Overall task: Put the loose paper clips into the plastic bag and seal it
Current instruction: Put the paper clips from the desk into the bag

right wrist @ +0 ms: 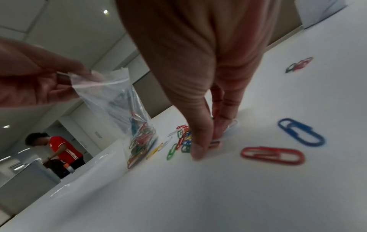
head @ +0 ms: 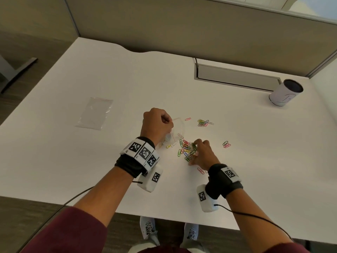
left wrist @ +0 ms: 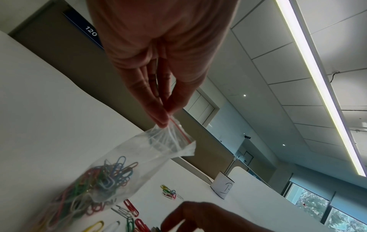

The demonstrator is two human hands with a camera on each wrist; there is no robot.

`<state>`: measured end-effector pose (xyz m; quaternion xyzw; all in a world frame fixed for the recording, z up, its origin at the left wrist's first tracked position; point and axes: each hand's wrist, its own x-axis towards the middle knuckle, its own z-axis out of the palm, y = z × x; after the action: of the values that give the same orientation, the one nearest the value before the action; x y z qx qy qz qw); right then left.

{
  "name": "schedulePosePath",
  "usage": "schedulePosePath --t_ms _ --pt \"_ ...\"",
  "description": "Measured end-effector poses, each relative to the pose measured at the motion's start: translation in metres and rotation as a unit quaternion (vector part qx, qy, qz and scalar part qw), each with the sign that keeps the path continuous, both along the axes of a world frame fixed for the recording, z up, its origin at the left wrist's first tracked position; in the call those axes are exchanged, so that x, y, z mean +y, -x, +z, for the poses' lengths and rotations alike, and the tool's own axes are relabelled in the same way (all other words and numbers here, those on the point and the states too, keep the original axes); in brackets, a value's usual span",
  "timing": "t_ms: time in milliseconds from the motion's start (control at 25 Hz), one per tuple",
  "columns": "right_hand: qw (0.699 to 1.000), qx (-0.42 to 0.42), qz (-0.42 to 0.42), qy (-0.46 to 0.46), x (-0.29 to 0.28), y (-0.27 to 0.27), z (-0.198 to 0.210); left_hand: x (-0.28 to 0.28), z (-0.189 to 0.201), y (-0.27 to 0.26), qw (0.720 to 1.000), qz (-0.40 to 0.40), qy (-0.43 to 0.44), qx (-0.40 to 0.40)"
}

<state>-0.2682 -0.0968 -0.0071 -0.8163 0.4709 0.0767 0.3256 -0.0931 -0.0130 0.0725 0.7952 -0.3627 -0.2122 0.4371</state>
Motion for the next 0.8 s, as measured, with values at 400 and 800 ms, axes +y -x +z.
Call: schedulePosePath --t_ms 400,800 --pt "0.984 -0.008 0.141 0.107 -0.007 -0.019 -0.02 -0.002 -0.002 0.0 1.0 -0.003 0.001 0.005" --pt "0.971 0.004 0.149 0.186 -0.017 -0.028 -0.018 -0.006 -0.004 0.006 1.0 -0.008 -0.008 0.014"
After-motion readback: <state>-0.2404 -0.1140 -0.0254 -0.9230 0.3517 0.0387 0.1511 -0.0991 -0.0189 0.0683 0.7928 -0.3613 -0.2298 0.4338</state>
